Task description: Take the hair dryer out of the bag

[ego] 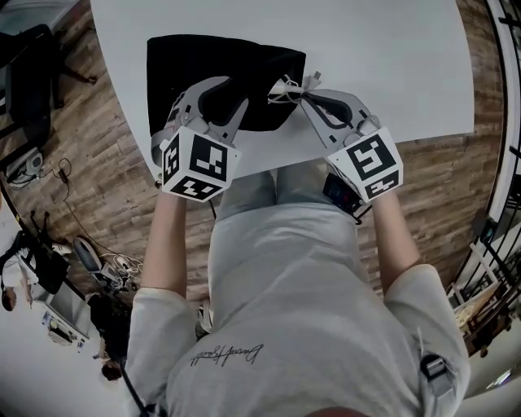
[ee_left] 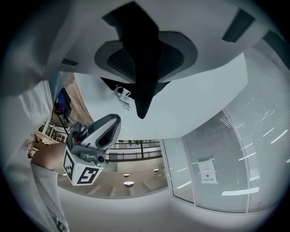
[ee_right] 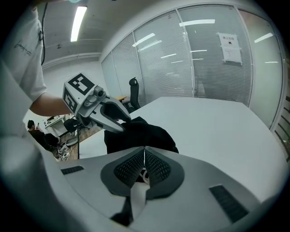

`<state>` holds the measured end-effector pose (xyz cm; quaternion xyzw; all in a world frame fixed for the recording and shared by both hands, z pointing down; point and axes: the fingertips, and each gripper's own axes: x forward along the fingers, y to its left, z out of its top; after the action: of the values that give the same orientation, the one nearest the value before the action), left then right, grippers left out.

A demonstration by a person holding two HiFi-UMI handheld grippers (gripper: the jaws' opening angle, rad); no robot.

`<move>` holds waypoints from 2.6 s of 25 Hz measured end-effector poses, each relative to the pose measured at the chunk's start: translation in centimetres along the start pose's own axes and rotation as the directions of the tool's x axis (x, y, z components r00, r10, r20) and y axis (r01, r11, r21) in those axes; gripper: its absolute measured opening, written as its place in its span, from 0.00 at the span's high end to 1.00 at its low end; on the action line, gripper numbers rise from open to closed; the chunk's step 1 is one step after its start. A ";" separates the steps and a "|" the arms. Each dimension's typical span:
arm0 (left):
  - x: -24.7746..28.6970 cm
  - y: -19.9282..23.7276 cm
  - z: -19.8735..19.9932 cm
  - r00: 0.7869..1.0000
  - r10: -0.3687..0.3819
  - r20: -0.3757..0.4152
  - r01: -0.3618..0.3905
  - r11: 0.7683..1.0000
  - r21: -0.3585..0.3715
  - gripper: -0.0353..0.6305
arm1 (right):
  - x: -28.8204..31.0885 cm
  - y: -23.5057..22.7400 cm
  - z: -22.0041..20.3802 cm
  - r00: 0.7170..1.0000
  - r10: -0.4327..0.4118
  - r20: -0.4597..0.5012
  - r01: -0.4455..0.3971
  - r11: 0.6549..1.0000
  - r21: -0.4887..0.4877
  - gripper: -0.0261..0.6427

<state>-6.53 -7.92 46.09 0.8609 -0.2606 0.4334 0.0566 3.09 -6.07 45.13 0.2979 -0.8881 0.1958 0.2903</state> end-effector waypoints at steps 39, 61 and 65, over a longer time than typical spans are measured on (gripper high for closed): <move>0.7 -1.0 -0.7 0.981 -0.149 -0.123 0.148 0.989 -0.017 0.91 | 3.2 0.5 -1.2 0.992 0.020 -0.121 -0.048 0.972 -0.230 0.92; -0.7 -0.1 -0.5 0.988 -0.136 -0.072 0.133 0.990 -0.037 0.91 | 9.0 3.5 -1.8 0.901 0.224 -0.370 -0.358 0.867 -0.346 0.56; -1.0 0.0 -0.4 0.989 -0.131 -0.069 0.129 0.991 -0.037 0.91 | 8.8 3.2 -0.7 0.904 0.246 -0.350 -0.354 0.889 -0.291 0.55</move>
<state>-7.31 -7.43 45.57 0.8590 -0.2086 0.4548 0.1081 -4.48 -6.98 50.63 0.0657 -0.8888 0.1221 0.4368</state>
